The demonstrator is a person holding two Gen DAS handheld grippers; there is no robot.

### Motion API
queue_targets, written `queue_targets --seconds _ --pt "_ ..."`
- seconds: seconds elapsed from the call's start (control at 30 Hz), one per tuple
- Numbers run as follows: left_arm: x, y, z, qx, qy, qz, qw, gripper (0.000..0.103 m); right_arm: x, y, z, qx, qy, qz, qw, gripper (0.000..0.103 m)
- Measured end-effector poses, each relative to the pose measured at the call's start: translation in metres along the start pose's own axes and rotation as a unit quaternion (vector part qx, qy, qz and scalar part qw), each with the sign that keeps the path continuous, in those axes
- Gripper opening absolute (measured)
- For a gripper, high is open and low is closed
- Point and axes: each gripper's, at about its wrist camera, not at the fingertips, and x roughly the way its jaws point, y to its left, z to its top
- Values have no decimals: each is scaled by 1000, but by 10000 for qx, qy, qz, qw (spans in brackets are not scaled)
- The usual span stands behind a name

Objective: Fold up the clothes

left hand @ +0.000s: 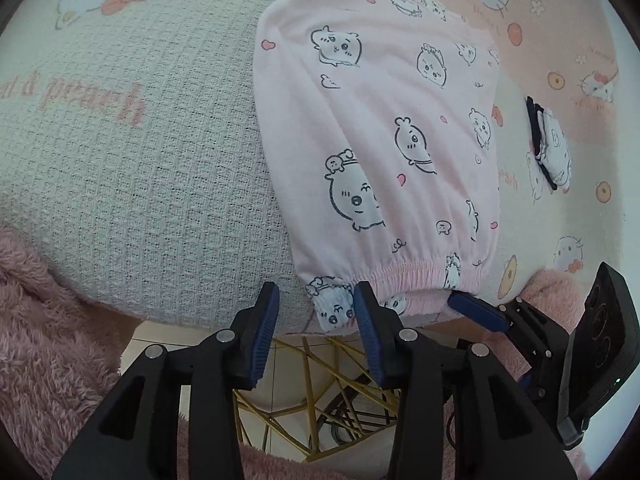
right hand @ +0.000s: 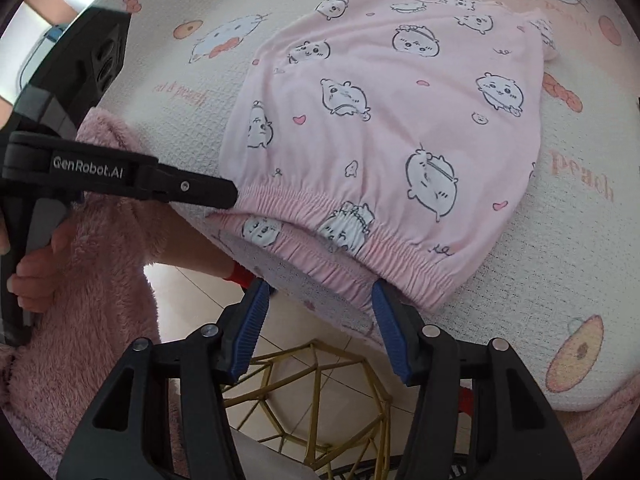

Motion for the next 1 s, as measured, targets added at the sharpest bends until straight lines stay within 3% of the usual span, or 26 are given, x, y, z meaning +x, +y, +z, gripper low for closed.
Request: queue_targets --seconds 0.1,0.17,0.3,0.4,0.5,0.67,0.87,0.93,1.0 --pt "-14 9 -3 20 -177 -360 9992 41 -5 -3 -1 19 -85 -105 9999 55" --pt "-19 8 -5 70 -287 -476 9984 31 -7 -3 -2 9 -81 -30 10000 55" --pt "-21 3 -3 103 -382 -735 9965 22 -13 5 -4 -185 -102 342 9992 56" --pt "-20 -6 4 137 -434 -769 9960 20 -5 5 -2 -174 -50 170 9997 56" --pt "-24 -5 8 62 -561 -1095 9924 19 1 -2 0 32 -47 60 10000 53" --pt "-37 -13 16 151 -806 -1455 9860 18 -11 -7 4 133 -454 -307 9984 53" --pt "-51 -48 37 525 -1006 -1614 9803 17 -23 5 7 -82 -571 562 9968 53" --pt "-64 -58 39 691 -1184 -1761 9748 17 -14 10 8 -122 -495 262 9984 53" --pt "-72 -58 35 828 -1352 -1769 9714 17 -6 1 10 22 -442 -380 9983 53"
